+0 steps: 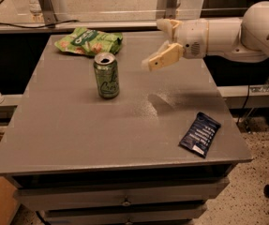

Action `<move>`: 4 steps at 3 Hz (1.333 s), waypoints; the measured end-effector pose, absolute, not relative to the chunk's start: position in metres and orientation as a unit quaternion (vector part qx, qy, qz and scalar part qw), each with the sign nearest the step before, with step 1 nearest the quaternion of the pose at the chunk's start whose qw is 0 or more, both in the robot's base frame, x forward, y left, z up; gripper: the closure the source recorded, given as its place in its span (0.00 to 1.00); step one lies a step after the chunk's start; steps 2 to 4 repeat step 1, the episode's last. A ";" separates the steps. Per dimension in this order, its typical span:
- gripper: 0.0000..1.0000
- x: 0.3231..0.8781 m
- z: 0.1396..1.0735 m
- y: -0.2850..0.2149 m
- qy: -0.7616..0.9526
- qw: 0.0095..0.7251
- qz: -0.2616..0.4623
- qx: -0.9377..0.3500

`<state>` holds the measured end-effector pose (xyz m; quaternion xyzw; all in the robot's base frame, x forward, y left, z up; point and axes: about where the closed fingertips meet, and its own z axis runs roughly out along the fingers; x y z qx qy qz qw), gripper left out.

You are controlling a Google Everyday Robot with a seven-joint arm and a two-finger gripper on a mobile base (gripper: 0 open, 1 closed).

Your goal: Place green can upright

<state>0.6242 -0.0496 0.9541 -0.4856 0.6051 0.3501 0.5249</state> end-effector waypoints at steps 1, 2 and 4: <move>0.00 0.623 0.956 -0.051 0.604 0.524 0.351 -0.487; 0.00 0.623 0.956 -0.051 0.604 0.524 0.351 -0.487; 0.00 0.623 0.956 -0.051 0.604 0.524 0.351 -0.487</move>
Offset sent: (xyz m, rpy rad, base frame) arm 0.0000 0.0000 0.0000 0.0000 0.0000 0.0000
